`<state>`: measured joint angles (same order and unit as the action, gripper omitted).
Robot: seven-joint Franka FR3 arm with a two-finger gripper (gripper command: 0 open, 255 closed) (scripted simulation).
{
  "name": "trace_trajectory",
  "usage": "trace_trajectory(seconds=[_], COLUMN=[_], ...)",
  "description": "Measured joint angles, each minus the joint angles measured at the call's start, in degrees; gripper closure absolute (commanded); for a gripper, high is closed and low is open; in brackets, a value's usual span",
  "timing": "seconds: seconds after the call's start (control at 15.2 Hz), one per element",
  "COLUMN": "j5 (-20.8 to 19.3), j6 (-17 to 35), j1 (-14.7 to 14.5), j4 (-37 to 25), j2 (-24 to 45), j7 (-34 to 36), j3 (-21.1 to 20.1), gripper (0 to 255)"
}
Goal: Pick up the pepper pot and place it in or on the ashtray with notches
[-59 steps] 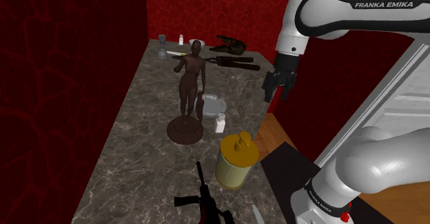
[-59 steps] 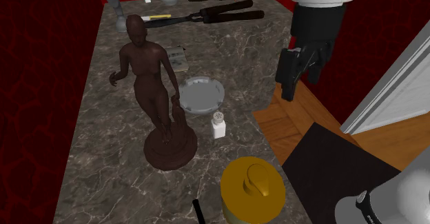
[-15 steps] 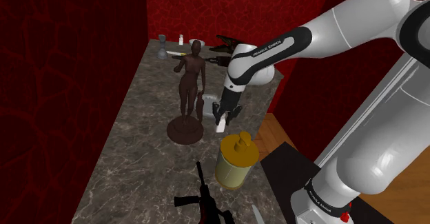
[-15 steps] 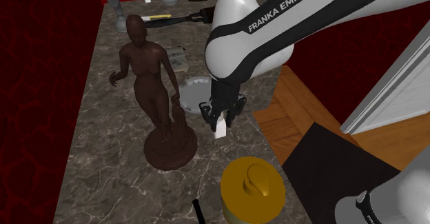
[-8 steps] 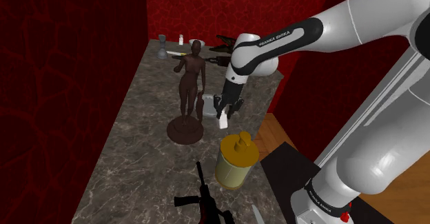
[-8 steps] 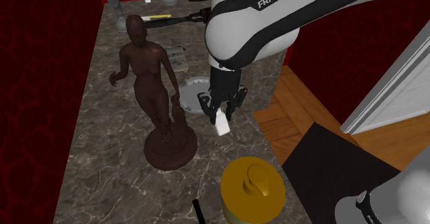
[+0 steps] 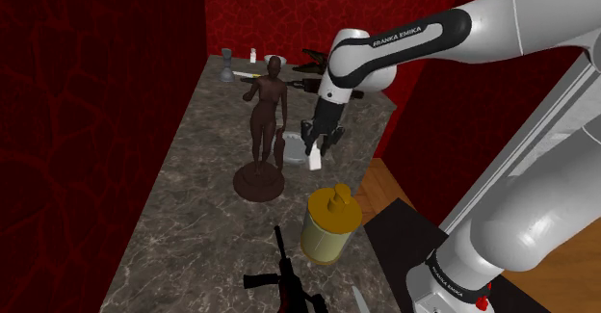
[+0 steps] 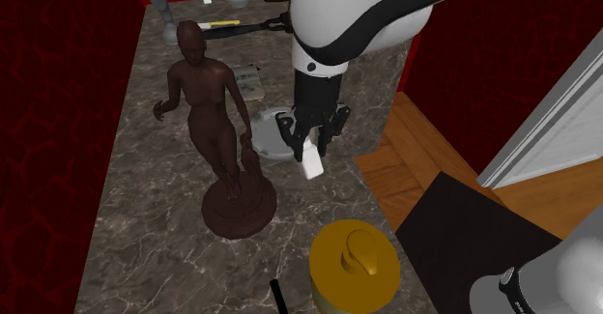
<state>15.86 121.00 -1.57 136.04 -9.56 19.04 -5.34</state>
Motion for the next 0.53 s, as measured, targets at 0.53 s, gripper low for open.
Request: trace_trajectory(seconds=[0.53], j5=[-1.77], j6=[-4.79], j1=[1.63], j4=[-10.61], j2=[6.3], j7=[-1.32], j3=[1.75], gripper=[255])
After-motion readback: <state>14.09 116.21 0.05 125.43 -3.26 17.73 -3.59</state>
